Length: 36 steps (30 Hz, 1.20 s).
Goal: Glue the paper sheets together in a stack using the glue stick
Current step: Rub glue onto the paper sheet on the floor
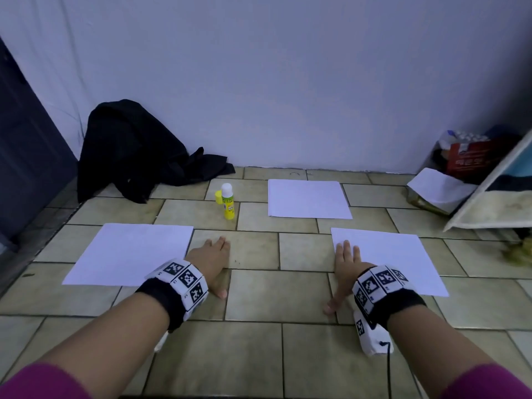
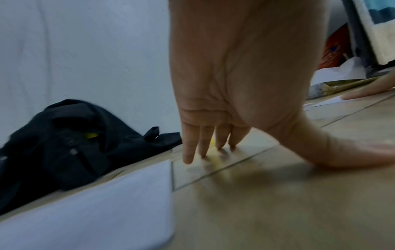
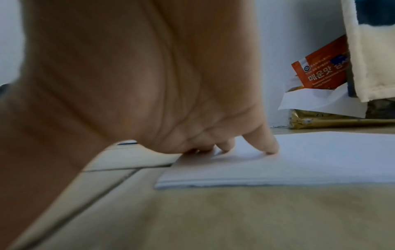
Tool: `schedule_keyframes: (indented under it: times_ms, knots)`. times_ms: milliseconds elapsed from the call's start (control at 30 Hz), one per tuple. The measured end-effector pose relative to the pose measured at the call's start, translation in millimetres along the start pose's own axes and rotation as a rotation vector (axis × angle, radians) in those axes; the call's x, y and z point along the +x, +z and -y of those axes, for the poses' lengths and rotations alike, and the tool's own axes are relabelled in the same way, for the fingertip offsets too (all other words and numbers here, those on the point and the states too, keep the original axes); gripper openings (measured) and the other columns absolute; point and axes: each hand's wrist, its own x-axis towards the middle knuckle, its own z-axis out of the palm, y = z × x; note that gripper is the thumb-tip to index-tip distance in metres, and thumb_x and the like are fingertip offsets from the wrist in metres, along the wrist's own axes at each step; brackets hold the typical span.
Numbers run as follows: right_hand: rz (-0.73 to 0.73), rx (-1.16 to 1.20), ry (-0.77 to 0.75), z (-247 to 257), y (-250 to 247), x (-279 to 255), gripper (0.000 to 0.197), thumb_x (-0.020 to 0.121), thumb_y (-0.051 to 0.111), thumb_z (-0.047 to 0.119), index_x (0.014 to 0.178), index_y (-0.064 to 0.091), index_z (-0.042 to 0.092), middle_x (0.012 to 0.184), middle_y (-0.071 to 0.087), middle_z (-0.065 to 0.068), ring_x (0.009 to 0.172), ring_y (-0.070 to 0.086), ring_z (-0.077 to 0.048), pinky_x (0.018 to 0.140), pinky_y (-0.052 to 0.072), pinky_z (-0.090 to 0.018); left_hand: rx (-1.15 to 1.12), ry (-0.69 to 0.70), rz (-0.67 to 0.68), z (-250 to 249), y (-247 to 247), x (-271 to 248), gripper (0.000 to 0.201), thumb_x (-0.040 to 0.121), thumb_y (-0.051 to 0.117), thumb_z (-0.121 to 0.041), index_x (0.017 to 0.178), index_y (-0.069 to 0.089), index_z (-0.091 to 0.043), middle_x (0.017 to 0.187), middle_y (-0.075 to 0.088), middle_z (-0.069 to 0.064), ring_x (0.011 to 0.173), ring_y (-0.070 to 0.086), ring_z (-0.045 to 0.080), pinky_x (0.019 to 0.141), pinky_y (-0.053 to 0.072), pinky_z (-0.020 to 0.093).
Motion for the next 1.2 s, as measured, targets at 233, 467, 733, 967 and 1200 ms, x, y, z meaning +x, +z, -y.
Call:
schedule_keyframes:
  times_ms: [233,467,733,967,1200]
  knots:
    - [0.016,-0.002,-0.007,-1,2,4,0.153,0.056,0.080,0.064,0.143,-0.030,0.001,0.154,-0.031,-0.014,0.143,-0.022,-0.035,0.118,0.013,-0.049,-0.258,0.050,-0.234,59,10,-29,0.112,0.079,0.063,-0.062,0.154,-0.004,-0.013,0.160,-0.016,0.001,0.146,-0.021,0.016,0.121,0.001,0.041]
    - [0.003,-0.009,-0.012,-1,1,2,0.152,0.057,0.078,0.065,0.143,-0.028,0.000,0.154,-0.029,-0.015,0.144,-0.020,-0.035,0.117,0.014,-0.049,-0.255,-0.245,-0.062,96,15,-44,0.099,0.090,0.052,-0.058,0.152,-0.004,-0.005,0.161,-0.004,0.008,0.149,-0.001,0.024,0.119,0.011,0.038]
    - [0.001,0.025,-0.037,-4,4,0,0.151,0.058,0.078,0.064,0.143,-0.030,0.002,0.153,-0.032,-0.013,0.143,-0.023,-0.034,0.117,0.013,-0.051,-0.177,-0.264,-0.075,101,23,-42,0.073,0.095,0.050,-0.045,0.151,0.017,-0.010,0.155,0.027,0.004,0.137,0.035,0.020,0.107,0.030,0.026]
    - [-0.008,-0.010,-0.025,-5,6,-1,0.152,0.056,0.076,0.069,0.143,-0.031,0.005,0.153,-0.034,-0.010,0.144,-0.022,-0.031,0.113,0.016,-0.059,-0.238,-0.373,-0.353,111,14,-33,0.042,0.093,0.039,-0.010,0.133,0.050,-0.014,0.109,0.065,0.006,0.095,0.062,0.023,0.085,0.052,0.035]
    - [-0.003,0.000,-0.032,-6,8,0,0.152,0.056,0.075,0.071,0.143,-0.032,0.006,0.152,-0.036,-0.008,0.144,-0.023,-0.030,0.113,0.012,-0.061,-0.029,-0.214,-0.501,38,-22,-36,0.062,0.086,0.040,0.001,0.143,0.037,-0.023,0.094,0.059,0.002,0.078,0.055,0.022,0.055,0.036,0.027]
